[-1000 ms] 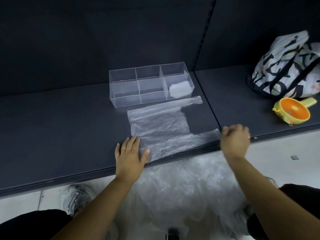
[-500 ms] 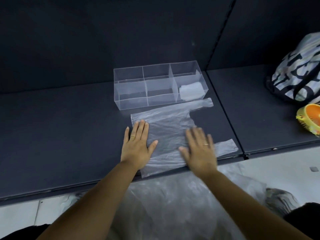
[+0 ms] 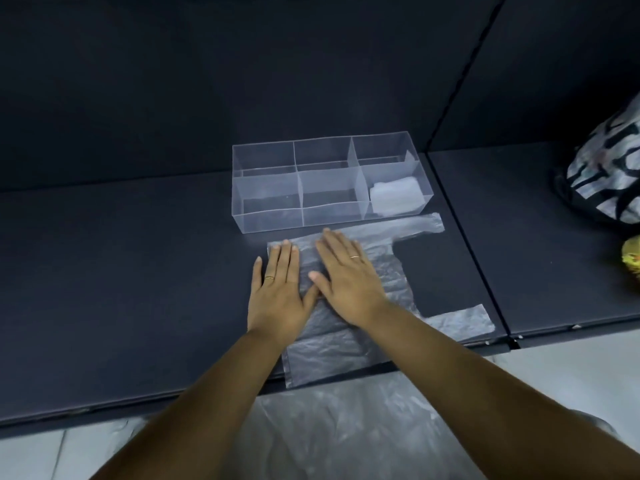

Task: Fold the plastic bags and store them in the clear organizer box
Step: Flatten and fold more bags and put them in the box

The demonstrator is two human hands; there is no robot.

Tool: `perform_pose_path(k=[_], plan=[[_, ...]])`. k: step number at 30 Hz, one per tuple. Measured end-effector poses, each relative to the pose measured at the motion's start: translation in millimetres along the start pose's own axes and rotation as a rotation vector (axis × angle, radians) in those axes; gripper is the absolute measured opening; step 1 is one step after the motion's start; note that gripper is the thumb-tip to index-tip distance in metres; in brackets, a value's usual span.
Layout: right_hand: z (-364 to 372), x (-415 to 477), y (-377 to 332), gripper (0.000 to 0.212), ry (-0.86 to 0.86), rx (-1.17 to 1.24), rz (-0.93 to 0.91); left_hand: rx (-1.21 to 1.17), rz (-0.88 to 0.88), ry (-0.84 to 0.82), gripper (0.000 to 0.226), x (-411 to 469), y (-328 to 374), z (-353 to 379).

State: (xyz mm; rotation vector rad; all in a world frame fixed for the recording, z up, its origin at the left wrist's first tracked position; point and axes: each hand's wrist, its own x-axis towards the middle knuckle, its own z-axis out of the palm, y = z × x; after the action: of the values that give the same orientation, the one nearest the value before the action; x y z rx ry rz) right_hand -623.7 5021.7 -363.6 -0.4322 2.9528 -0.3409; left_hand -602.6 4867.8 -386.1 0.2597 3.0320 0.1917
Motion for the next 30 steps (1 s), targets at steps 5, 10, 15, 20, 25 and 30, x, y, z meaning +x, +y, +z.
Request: perform_pose_path(k=[5,10,15,20,25,30], plan=[[2,-21,85,0.072,0.045,-0.119,0.377,0.025,0.000,-0.004,0.079,1,-1,5],[-25,-57,119,0.064,0.271,-0.179,0.553,-0.001,0.004,-0.096,0.082,2,-2,-5],[-21,-99,40,0.061,0.240,0.090,0.062,-0.174,0.228,0.019,0.085,-41,-2,-22],[5,-143,-15,0.068,0.046,-0.024,-0.155,0.146,0.519,-0.051,0.089,-111,-2,-14],[3,-149,-31,0.045,0.209,-0.023,-0.069,0.115,0.429,0.058,0.076,-132,4,-20],[-20,-158,-9,0.017,0.281,-0.010,-0.038,-0.117,0.394,0.086,0.038,-127,-10,-49]])
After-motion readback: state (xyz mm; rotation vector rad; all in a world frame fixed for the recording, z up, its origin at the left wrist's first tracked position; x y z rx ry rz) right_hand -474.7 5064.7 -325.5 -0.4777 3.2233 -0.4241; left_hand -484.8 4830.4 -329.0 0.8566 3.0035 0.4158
